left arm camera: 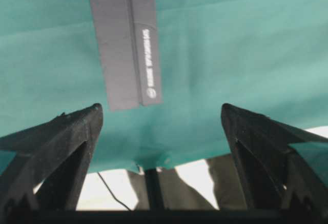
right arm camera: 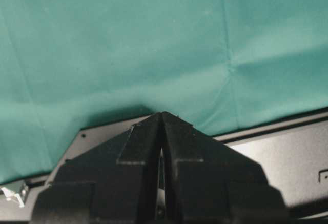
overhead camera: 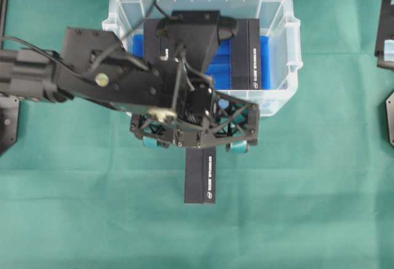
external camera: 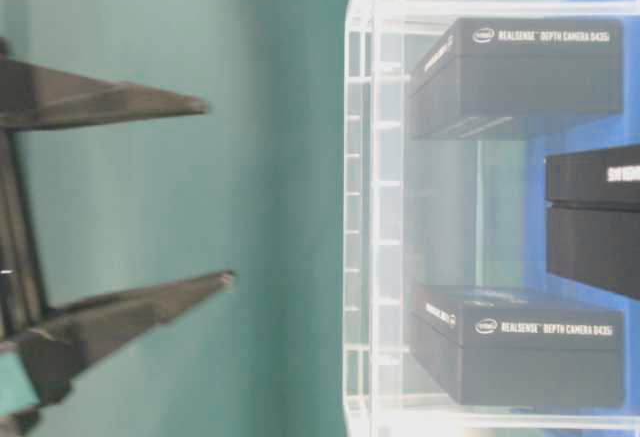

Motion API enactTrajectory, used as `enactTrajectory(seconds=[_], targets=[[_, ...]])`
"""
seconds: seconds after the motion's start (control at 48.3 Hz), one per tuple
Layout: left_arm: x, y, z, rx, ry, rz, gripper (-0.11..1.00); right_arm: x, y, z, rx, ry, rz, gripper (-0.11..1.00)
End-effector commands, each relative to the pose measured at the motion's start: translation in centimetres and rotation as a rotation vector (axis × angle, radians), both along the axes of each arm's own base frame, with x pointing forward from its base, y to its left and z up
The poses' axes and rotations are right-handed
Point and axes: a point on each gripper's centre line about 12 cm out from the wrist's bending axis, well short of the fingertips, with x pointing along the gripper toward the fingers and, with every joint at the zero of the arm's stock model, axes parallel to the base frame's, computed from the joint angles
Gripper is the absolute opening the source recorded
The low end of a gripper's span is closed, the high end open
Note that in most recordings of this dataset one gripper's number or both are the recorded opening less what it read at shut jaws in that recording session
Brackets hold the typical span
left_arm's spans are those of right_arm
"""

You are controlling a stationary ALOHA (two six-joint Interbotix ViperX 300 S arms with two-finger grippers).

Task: Take the box out of the case with the left arm.
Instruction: 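Carry the box forward and lower it onto the table in front, then open the left gripper, release the box, and withdraw left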

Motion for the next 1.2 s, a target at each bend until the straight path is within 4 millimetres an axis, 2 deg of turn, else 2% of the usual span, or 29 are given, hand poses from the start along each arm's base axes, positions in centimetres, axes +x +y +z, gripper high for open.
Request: enactTrajectory(seconds=[0.0,0.414,0.601,0.766,1.18], targets=[[-0.8,0.4,3.6,-0.005,-0.087,0.002,0.95,0.1,-0.1,0.4,-0.003,-0.015,-0.002,0.02],[-1.4,-0.1,3.0,-0.002,-0.063,-0.006,0.94,0.1,-0.1,0.4,-0.003,-0.016,-0.003,0.02],[-2.9,-0.7,2.5,0.001,-0.033,-0.029,0.94,0.1,-0.1,0.4,-0.003,-0.014,-0.003,0.02],[-5.8,-1.0,2.3,0.004,-0.001,-0.043,0.94,0.1,-0.1,0.4,-0.003,-0.014,-0.003,0.02],[-15.7,-1.2,1.3,0.009,0.036,-0.095,0.94,0.0,-0.1,0.4,-0.003,-0.009,-0.003,0.02]])
